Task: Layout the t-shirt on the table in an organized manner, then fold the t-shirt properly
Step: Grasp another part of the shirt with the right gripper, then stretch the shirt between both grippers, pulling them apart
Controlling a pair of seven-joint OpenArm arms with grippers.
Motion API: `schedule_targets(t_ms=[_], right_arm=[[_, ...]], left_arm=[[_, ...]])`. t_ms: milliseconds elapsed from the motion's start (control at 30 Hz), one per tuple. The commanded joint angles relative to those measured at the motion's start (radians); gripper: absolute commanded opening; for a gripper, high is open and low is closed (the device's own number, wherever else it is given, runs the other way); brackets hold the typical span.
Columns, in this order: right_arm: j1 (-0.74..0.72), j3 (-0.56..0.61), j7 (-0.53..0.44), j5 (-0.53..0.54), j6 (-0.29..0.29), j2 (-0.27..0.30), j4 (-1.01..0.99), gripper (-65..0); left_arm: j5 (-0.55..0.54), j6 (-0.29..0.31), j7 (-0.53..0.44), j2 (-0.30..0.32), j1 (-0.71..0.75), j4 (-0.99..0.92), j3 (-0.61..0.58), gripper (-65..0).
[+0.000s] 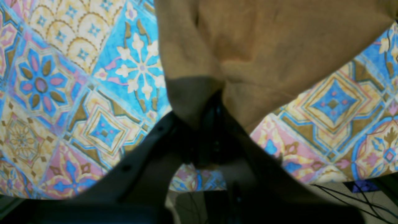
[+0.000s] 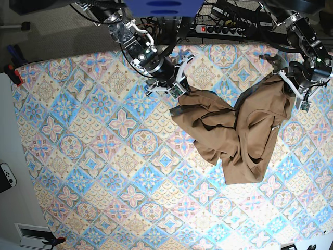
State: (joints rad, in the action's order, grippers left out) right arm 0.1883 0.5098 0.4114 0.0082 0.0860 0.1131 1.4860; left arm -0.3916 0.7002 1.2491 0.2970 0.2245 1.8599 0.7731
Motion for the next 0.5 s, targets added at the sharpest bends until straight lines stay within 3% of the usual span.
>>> schedule_targets(t_ms=[0, 200, 367, 467], right_arm=[[0.015, -0.024, 0.079, -0.007, 0.001, 0.021, 0.0, -65.0], [0.046, -0.248, 0.099, -0.006, 0.001, 0.021, 0.081, -65.0], [0.049, -0.391, 0.175, -0.006, 0.001, 0.021, 0.163, -65.0], [0.049, -0.472, 0.186, -0.006, 0.001, 0.021, 0.193, -65.0]], left_arm=[[-0.007, -0.002, -0.012, 0.018, -0.009, 0.016, 0.003, -65.0], [-0.01, -0.002, -0.009, -0.009, -0.007, 0.022, -0.034, -65.0], [-0.01, -0.002, 0.147, -0.042, -0.076, 0.022, -0.077, -65.0], [-0.007, -0.002, 0.147, -0.066, -0.144, 0.022, -0.077, -65.0]])
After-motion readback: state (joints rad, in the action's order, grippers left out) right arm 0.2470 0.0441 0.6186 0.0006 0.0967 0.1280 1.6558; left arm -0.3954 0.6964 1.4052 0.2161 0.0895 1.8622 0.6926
